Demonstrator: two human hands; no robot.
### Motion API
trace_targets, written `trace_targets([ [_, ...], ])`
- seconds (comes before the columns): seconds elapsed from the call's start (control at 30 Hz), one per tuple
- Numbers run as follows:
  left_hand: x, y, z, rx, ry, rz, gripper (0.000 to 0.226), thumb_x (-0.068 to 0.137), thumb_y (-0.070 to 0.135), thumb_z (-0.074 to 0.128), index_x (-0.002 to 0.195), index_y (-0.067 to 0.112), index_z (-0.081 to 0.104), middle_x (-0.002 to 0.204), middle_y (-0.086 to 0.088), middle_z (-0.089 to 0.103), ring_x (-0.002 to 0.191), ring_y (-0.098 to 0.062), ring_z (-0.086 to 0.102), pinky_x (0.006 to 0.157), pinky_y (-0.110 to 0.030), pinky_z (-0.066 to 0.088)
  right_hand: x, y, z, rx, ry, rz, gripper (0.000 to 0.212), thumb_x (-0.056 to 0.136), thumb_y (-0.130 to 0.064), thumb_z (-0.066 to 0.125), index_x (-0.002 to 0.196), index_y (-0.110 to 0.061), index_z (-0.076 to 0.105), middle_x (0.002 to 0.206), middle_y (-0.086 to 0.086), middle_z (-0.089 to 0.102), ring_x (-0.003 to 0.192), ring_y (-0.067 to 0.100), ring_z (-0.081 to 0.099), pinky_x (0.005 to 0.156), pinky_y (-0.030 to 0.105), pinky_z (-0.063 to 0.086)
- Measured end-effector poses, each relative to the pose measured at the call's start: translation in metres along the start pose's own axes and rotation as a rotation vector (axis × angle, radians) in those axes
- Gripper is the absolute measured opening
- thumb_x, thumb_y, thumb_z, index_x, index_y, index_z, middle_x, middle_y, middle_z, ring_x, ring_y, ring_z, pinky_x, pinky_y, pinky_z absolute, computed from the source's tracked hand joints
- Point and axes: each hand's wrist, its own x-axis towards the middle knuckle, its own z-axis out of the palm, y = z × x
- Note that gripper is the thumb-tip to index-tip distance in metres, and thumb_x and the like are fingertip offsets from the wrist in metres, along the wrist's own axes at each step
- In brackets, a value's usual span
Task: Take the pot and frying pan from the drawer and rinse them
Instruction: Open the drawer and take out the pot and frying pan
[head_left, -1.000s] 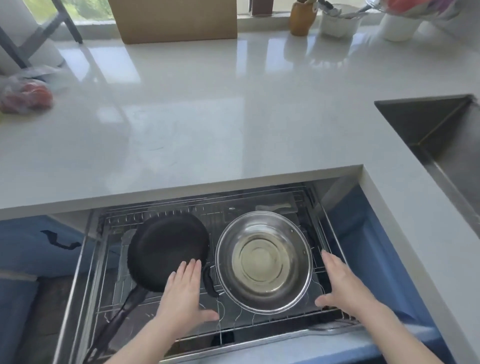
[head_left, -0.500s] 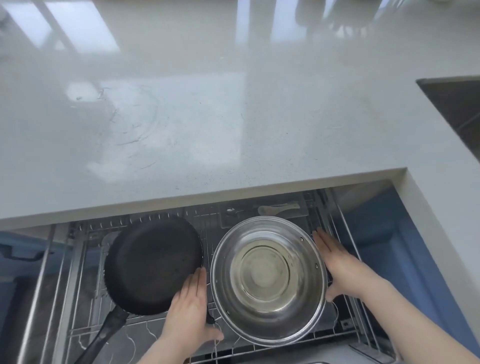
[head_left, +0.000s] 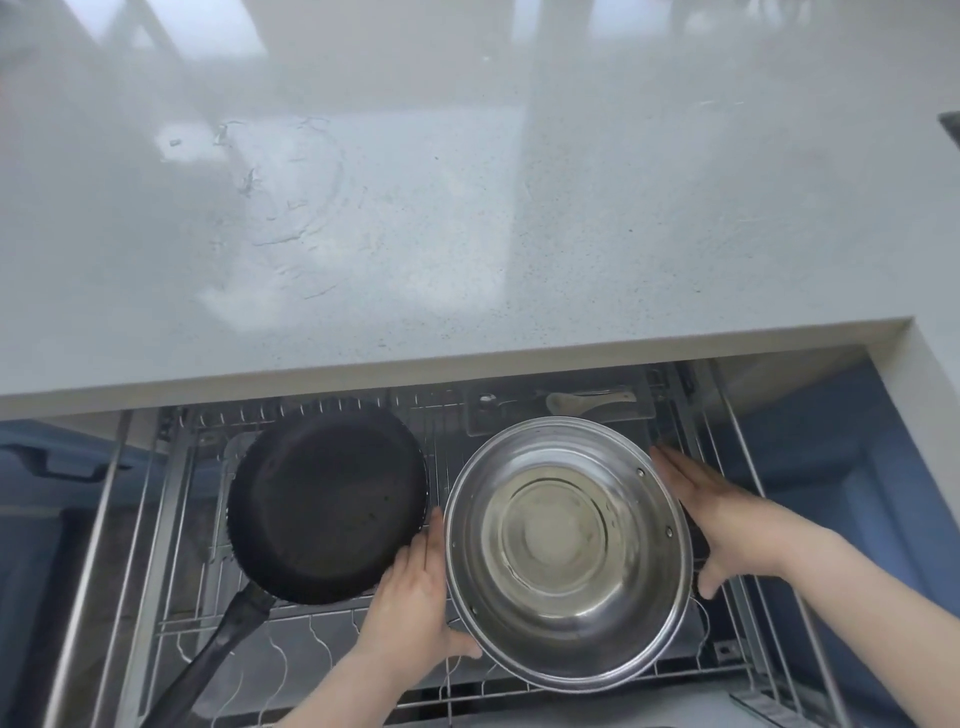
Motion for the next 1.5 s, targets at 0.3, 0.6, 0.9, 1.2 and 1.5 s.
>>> trace_targets([
  [0.3, 0.000, -0.014, -0.018, -0.068, -0.128, 0.082, 0.150, 0.056, 0.062, 0.084, 0.149, 0.015, -0.025, 0.158, -0.002, 0.005, 0.142, -0.019, 0.014, 0.121, -0.030, 0.012, -0.021, -0.012, 0.007, -0.017, 0.087, -0.039, 0.155, 0.042, -0.062, 0.089, 0.154, -0.028, -0.014, 0.161, -0.005, 0.001, 0.147, 0.020, 0.009, 0.118, 0.029, 0.016],
  [0.6, -0.016, -0.001, -0.095, -0.129, -0.228, 0.170, 0.157, 0.042, 0.067, 0.088, 0.155, 0.026, -0.013, 0.162, 0.003, 0.005, 0.147, -0.016, 0.008, 0.120, -0.029, 0.014, -0.083, -0.029, -0.034, 0.145, 0.066, -0.023, 0.158, 0.035, -0.065, 0.088, 0.153, -0.035, -0.012, 0.155, -0.016, 0.004, 0.142, 0.018, 0.010, 0.119, 0.036, 0.022],
  [0.9, -0.058, 0.041, -0.178, -0.225, -0.445, 0.262, 0.131, 0.052, 0.052, 0.093, 0.146, 0.053, 0.003, 0.150, 0.020, 0.028, 0.139, 0.000, 0.026, 0.117, -0.027, 0.024, -0.170, -0.038, -0.078, 0.228, -0.017, 0.013, 0.153, 0.028, -0.080, 0.080, 0.153, -0.043, 0.002, 0.149, -0.022, 0.014, 0.141, 0.007, 0.014, 0.119, 0.037, 0.023],
  [1.2, -0.103, 0.095, -0.241, -0.277, -0.336, 0.418, 0.121, 0.054, 0.051, 0.093, 0.132, 0.072, 0.003, 0.143, 0.035, 0.027, 0.132, 0.019, 0.022, 0.112, -0.018, 0.024, -0.264, -0.041, -0.124, 0.298, 0.113, -0.070, 0.123, 0.044, -0.051, 0.090, 0.135, -0.066, 0.009, 0.136, -0.041, 0.019, 0.134, -0.013, 0.017, 0.116, 0.024, 0.023],
  [1.5, -0.014, 0.142, -0.335, -0.103, -0.049, 0.543, 0.131, 0.050, 0.048, 0.095, 0.145, 0.051, 0.004, 0.130, 0.017, 0.036, 0.121, -0.002, 0.033, 0.104, -0.020, 0.032, -0.246, -0.034, -0.228, 0.150, 0.432, 0.003, 0.136, 0.038, -0.059, 0.090, 0.139, -0.065, -0.001, 0.147, -0.029, 0.017, 0.140, 0.004, 0.016, 0.119, 0.034, 0.020],
])
